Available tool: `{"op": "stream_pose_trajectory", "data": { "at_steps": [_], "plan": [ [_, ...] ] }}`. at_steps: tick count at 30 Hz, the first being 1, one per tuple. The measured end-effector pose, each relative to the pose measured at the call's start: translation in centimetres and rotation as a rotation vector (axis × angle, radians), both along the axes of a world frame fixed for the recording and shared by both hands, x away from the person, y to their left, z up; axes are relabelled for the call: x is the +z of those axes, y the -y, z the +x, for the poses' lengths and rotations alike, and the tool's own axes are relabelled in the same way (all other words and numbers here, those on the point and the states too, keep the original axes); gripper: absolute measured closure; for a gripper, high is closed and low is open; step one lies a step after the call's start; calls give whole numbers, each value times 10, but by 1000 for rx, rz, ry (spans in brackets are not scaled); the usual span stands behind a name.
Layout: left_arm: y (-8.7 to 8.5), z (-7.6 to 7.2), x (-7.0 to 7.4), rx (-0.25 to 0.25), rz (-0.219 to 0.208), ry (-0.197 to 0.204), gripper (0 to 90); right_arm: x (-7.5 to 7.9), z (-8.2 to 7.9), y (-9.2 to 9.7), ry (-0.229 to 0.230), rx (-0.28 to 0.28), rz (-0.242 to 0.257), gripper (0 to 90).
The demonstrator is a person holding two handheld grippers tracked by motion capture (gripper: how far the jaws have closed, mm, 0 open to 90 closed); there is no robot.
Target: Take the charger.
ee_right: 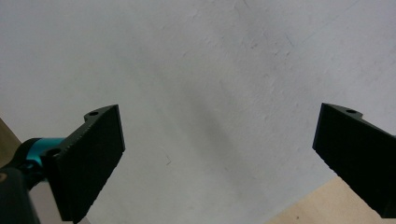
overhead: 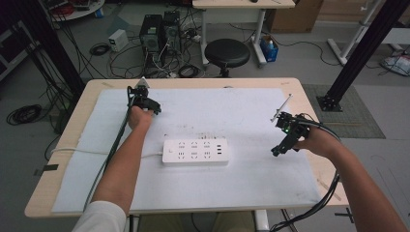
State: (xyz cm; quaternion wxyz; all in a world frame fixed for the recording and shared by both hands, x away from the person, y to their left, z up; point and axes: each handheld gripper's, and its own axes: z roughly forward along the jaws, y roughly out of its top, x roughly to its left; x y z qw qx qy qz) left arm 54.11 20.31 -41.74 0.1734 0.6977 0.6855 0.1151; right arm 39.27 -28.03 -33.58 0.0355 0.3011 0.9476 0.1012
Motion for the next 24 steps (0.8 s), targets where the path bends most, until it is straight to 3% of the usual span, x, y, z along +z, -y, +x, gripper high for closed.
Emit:
{"op": "stream_pose_trajectory", "data": {
  "at_steps": [6, 11, 16, 24],
  "plan": [
    [-1, -1, 1, -15, 3, 15, 419, -2, 0, 2, -1, 3, 0, 15],
    [-3, -3, 6, -23, 9, 37, 423, -1, 1, 3, 5, 15, -2, 15],
    [-6, -8, 19, -63, -4, 65, 423, 0, 0, 3, 7, 7, -6, 15],
    [-9, -29, 51, -152, -12, 115, 424, 1, -4, 1, 17, -2, -2, 15]
  ]
}}
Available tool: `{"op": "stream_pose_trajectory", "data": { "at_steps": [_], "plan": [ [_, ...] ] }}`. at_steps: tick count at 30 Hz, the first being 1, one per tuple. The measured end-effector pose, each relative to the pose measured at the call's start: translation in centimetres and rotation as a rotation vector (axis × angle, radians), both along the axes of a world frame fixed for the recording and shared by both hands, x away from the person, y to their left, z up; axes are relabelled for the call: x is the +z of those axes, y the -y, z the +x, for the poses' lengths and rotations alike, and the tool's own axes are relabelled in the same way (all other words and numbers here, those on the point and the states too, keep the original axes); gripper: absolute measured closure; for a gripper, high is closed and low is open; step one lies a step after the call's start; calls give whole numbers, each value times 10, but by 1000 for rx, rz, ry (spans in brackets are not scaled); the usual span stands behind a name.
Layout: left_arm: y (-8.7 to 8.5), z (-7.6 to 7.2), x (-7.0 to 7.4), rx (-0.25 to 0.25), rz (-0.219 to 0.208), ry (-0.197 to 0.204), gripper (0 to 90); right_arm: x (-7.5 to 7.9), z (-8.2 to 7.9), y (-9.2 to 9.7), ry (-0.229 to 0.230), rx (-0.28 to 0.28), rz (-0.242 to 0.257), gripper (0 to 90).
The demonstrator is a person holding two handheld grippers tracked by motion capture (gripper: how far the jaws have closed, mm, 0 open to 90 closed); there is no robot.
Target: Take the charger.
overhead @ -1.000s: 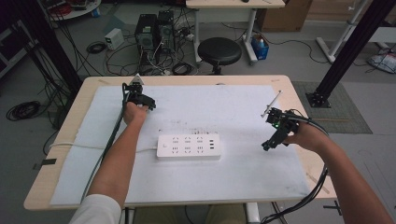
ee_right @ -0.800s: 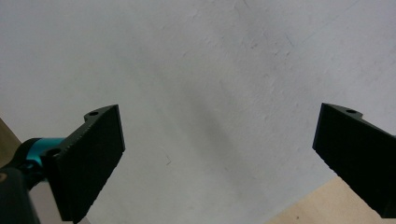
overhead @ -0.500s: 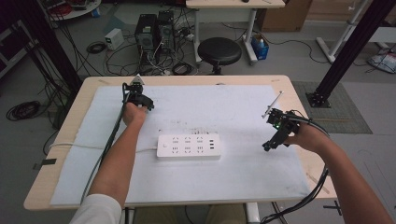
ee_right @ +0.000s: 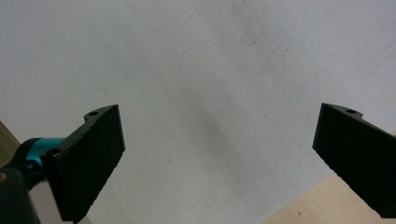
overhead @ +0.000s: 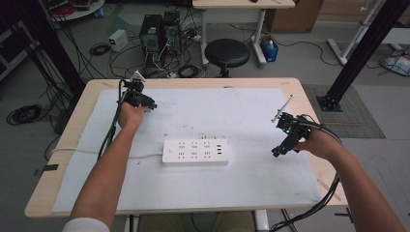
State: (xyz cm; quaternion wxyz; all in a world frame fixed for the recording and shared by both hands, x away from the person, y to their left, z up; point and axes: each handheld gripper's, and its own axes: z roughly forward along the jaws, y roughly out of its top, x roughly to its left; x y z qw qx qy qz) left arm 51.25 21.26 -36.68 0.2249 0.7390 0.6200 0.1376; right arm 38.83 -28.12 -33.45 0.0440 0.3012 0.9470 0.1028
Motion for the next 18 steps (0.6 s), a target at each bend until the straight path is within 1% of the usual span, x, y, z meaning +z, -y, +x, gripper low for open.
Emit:
{"op": "stream_pose_trajectory", "data": {
  "at_steps": [5, 6, 7, 9, 12, 14, 15, 17, 18],
  "plan": [
    [-1, -18, 24, -49, -7, 49, 424, 1, -3, -2, 10, 8, -3, 15],
    [0, -22, 29, -59, -6, 58, 423, 1, -4, -4, 10, 3, 4, 15],
    [0, -27, 33, -71, -5, 67, 423, 2, -5, -4, 16, 10, 1, 15],
    [1, -36, 43, -101, -10, 82, 424, 3, -6, -5, 22, 9, 11, 15],
    [4, -49, 55, -142, -25, 88, 424, 4, -7, -7, 27, 20, 10, 15],
    [8, -58, 63, -163, -17, 94, 424, 4, -7, -7, 27, 28, 12, 14],
    [10, -62, 67, -180, -17, 100, 424, 4, -8, -9, 30, 20, 22, 15],
    [13, -71, 76, -211, -19, 110, 424, 5, -8, -9, 27, 15, 21, 15],
    [14, -76, 81, -221, -23, 117, 424, 5, -8, -10, 25, 21, 27, 15]
  ]
}}
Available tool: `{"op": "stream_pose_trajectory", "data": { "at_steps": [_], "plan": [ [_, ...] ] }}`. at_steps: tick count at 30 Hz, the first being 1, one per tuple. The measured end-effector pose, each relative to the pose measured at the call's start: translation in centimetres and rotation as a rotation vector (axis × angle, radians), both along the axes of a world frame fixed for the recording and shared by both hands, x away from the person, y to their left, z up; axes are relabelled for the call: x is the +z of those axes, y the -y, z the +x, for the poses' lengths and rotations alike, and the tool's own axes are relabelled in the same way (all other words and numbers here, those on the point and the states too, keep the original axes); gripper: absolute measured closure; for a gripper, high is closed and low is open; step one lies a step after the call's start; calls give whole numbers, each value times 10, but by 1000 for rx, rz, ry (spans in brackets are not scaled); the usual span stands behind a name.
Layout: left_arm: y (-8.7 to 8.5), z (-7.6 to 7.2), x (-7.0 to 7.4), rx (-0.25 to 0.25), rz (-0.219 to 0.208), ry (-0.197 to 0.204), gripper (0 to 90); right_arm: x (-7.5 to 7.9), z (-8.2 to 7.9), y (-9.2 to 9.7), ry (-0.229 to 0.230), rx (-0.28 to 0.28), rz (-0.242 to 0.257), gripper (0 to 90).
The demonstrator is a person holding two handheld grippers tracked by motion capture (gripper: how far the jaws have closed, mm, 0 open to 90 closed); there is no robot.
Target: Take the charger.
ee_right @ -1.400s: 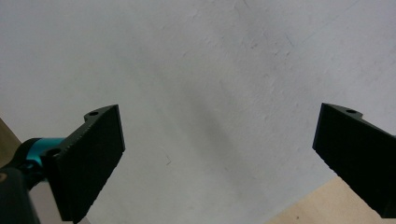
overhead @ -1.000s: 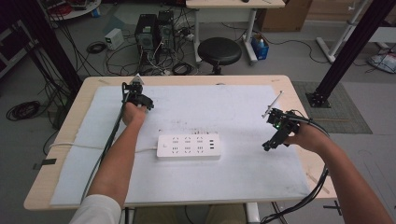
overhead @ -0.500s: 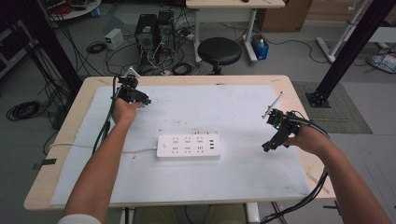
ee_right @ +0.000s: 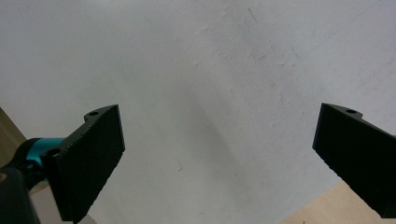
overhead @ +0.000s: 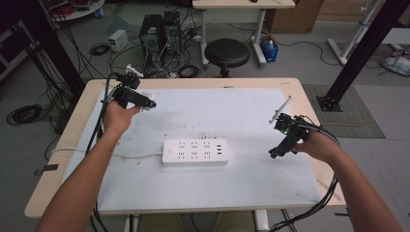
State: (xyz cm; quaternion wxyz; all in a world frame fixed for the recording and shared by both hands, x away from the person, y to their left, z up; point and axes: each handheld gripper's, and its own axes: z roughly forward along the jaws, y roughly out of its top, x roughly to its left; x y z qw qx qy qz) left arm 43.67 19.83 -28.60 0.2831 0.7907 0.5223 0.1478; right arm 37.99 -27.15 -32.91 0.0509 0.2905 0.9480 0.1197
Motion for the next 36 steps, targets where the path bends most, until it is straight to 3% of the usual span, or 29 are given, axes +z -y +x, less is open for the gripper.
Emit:
{"op": "stream_pose_trajectory", "data": {
  "at_steps": [7, 12, 16, 23, 36],
  "plan": [
    [12, -25, 30, -88, 3, 20, 424, 5, -3, -4, 6, 5, -1, 15],
    [24, -36, 40, -141, 28, 22, 424, 10, -6, -10, 18, 15, 3, 14],
    [28, -43, 41, -164, 20, 22, 424, 15, -8, -12, 29, 20, 5, 15],
    [32, -56, 43, -248, 30, 20, 424, 23, -12, -16, 46, 27, 13, 15],
    [39, -72, 40, -379, 68, 1, 423, 28, -7, -35, 34, 22, 12, 15]
  ]
}}
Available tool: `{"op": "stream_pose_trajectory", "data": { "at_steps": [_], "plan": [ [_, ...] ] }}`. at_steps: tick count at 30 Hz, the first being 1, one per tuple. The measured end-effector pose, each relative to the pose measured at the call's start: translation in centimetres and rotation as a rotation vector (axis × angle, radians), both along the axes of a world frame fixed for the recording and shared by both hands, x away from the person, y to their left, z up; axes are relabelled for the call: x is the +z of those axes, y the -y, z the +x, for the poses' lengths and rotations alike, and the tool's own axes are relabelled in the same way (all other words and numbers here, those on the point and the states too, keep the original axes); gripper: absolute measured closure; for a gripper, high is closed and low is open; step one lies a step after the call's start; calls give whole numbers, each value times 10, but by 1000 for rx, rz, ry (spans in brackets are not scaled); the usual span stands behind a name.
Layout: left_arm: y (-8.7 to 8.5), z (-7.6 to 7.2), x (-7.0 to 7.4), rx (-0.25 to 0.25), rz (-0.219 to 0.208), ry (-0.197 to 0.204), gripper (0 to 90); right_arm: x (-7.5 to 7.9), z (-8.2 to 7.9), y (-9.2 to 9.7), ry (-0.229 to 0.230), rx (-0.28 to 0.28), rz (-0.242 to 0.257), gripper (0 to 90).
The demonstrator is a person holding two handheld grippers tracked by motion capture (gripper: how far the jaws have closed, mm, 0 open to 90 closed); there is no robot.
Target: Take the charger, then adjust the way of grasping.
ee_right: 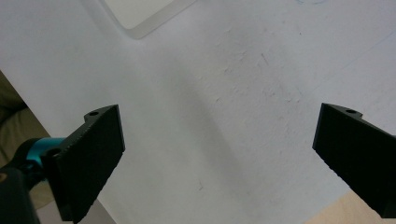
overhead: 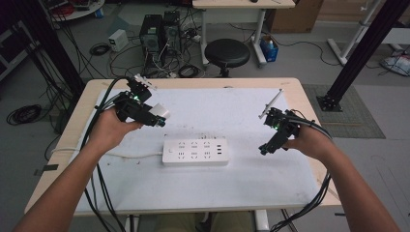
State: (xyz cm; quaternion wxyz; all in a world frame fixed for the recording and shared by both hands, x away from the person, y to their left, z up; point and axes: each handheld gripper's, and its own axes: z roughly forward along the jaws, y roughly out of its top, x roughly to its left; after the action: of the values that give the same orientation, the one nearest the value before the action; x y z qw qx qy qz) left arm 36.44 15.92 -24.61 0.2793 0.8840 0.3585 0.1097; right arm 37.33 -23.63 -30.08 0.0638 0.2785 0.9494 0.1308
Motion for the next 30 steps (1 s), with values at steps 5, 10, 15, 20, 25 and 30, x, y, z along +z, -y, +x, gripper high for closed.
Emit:
{"op": "stream_pose_trajectory", "data": {
  "at_steps": [5, 10, 15, 20, 25, 30],
  "plan": [
    [0, -4, 1, -33, 8, 3, 423, 0, 1, -2, 8, -12, 10, 15],
    [2, -5, 1, -64, 20, 2, 423, 0, -1, -3, 7, -29, 24, 15],
    [5, -3, -2, -105, 20, 1, 423, 2, -4, -6, -7, -47, 80, 15],
    [8, 1, -11, -171, 50, -8, 423, 5, -7, -11, -31, -95, 155, 15],
    [15, 1, -23, -283, 53, 14, 423, 2, -10, -16, -102, -137, 297, 15],
    [29, -4, -31, -380, 53, 46, 424, -3, -17, -25, -156, -148, 436, 14]
  ]
}}
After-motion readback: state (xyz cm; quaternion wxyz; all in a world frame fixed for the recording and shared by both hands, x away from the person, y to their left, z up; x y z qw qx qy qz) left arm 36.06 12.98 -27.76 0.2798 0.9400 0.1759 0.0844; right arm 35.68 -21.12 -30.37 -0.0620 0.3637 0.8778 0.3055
